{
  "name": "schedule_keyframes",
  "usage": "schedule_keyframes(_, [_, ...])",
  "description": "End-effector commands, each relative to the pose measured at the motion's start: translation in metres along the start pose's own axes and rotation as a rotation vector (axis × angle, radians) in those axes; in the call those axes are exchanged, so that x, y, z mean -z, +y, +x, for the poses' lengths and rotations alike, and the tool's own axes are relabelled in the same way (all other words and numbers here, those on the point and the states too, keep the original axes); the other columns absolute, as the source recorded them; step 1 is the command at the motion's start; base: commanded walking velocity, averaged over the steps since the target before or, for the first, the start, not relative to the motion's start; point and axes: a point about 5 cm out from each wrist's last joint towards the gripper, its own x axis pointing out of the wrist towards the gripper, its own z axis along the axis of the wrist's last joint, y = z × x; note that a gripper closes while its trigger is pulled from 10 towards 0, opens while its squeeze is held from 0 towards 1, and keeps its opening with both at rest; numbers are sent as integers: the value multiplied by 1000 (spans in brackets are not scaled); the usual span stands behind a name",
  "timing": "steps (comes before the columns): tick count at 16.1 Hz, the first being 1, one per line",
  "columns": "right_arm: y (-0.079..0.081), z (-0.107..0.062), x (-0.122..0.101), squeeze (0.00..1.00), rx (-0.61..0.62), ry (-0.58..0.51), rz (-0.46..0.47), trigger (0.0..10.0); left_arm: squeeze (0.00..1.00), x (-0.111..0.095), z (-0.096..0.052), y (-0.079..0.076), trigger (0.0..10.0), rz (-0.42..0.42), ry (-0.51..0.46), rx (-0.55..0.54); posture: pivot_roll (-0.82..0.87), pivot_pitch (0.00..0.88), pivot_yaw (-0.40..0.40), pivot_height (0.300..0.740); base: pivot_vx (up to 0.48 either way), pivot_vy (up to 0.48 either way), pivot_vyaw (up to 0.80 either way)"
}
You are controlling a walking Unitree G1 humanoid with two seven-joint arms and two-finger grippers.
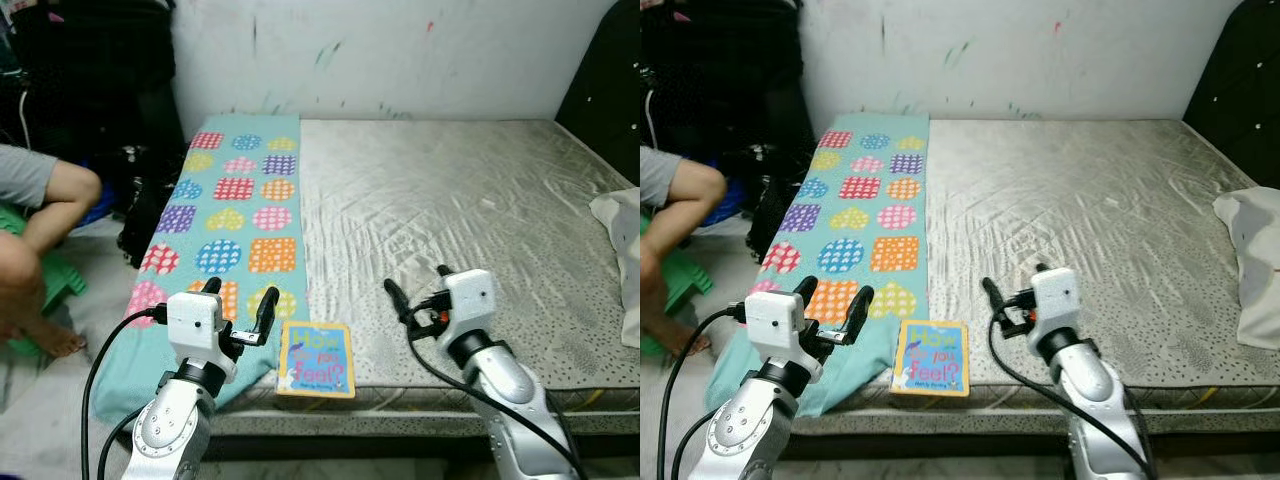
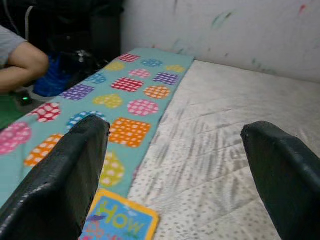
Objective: Clean up the room
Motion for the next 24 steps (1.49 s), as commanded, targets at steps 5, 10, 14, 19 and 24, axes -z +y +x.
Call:
schedule_keyframes(5, [0, 2, 0, 0, -4, -3, -10, 10000, 0, -5, 0, 3, 10000, 9, -19, 6, -129, 0, -26, 740, 236, 0, 0])
schedule_keyframes(10, [-1, 3, -1, 0, 0, -7, -10, 10000, 0, -6, -1, 3, 10000, 11, -16, 8, -129, 0, -25, 740, 317, 0, 0])
schedule_keyframes(14, [-2, 4, -1, 0, 10, -10, -13, 10000, 0, -5, -1, 3, 10000, 11, -13, 11, -130, 0, -23, 740, 303, 0, 0])
schedule_keyframes(19, [-1, 4, 1, 0, -3, -5, -2, 10000, 0, -4, 3, 12, 10000, 51, -2, -98, -130, 0, -21, 740, 107, 0, 0])
schedule_keyframes(24, [-2, 6, 1, 0, 3, -5, -10, 10000, 0, -3, 3, 10, 10000, 48, 4, -78, -129, 0, -21, 740, 0, 0, 0])
